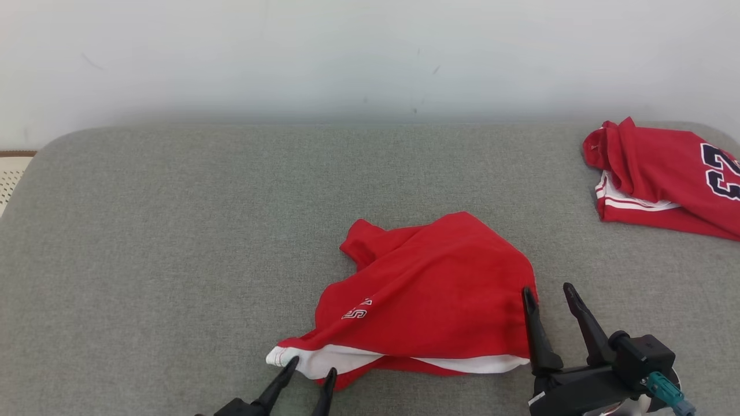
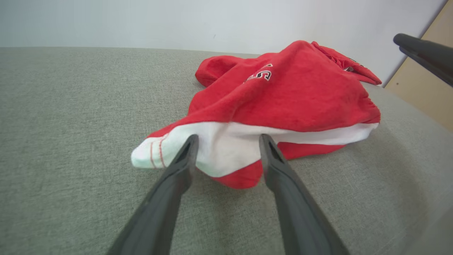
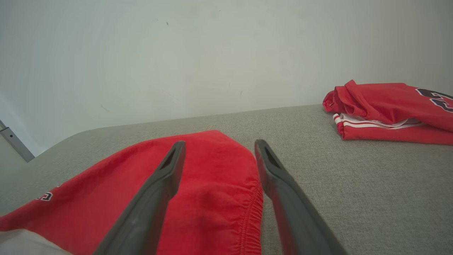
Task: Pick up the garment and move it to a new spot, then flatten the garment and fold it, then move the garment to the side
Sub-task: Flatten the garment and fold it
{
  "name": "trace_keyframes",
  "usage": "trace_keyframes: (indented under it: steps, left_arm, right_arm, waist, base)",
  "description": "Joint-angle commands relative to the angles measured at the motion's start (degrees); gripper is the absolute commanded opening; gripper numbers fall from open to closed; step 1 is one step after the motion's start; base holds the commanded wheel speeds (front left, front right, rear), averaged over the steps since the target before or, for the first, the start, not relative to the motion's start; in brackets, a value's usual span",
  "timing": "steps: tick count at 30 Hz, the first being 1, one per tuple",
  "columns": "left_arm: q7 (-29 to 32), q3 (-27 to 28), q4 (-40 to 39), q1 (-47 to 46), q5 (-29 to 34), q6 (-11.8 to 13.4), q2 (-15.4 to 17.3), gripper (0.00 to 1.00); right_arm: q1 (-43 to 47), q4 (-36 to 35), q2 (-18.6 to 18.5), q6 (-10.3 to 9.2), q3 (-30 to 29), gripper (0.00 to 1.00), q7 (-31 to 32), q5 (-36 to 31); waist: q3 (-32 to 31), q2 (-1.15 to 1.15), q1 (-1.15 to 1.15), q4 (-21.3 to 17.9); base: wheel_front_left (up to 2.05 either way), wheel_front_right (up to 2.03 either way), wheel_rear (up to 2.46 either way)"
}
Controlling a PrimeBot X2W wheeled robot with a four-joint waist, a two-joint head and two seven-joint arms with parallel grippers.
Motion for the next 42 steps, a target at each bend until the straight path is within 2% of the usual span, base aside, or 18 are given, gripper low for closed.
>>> trace_keyframes:
  steps: [1, 11, 17, 22, 25, 30, 35, 42]
  left_arm:
    - [-0.3, 0.2, -0.1, 0.2, -0.1, 0.4, 0.0, 1.0]
    - [-0.6, 6.6, -5.0, 3.0, -0.8, 2.9, 1.1, 1.0]
    - [-0.6, 9.2, -5.5, 4.4, -1.1, 2.2, 1.5, 1.0]
    - [-0.6, 13.3, -10.2, 6.3, -0.9, 3.5, 0.4, 1.0]
    - [-0.6, 16.3, -13.8, 8.4, 0.0, 5.0, -0.6, 1.0]
    - [-0.6, 19.1, -17.4, 10.2, 1.2, 6.1, -1.2, 1.0]
    - [-0.6, 21.8, -20.0, 12.0, 2.9, 6.4, -1.5, 1.0]
    - [-0.6, 23.7, -18.8, 12.0, 4.7, 6.2, -1.7, 1.0]
  right_arm:
    - [0.4, -0.1, -0.4, 0.01, -0.1, 1.0, 0.0, 0.3]
    - [1.3, -0.6, -1.0, 0.01, -1.0, 1.0, 0.0, 0.2]
    - [2.7, -0.8, -2.2, 0.01, -1.9, 1.0, 0.0, -0.1]
    - [4.6, -1.9, -2.4, 0.01, -3.5, 1.0, 0.0, -0.2]
    - [5.7, -2.8, -2.1, 0.01, -4.3, 1.0, -0.1, -0.4]
    - [7.1, -4.2, -1.4, 0.01, -5.0, 1.0, 0.0, -0.9]
    - [8.6, -5.5, -0.3, 0.01, -5.4, 1.0, 0.0, -1.5]
    - [9.0, -5.4, 1.8, 0.01, -5.5, 1.0, 0.0, -3.1]
  waist:
    - [0.0, 0.0, 0.01, 0.1]
    - [-0.1, 0.0, 0.01, 0.4]
    - [0.1, 0.0, 0.01, -0.5]
    - [-0.4, 0.0, 0.01, -1.2]
    - [-0.7, 0.0, 0.01, -1.3]
    - [-1.2, 0.0, 0.01, -1.2]
    - [-2.5, 0.0, 0.01, -0.8]
    - [-3.9, 0.0, 0.01, -0.2]
  base:
    - [0.0, 0.0, 0.0]
    - [0.0, 0.0, 0.0]
    - [0.0, 0.0, 0.0]
    - [0.0, 0.0, 0.0]
    - [0.0, 0.0, 0.0]
    - [0.0, 0.0, 0.0]
    - [0.0, 0.0, 0.0]
    - [0.0, 0.0, 0.0]
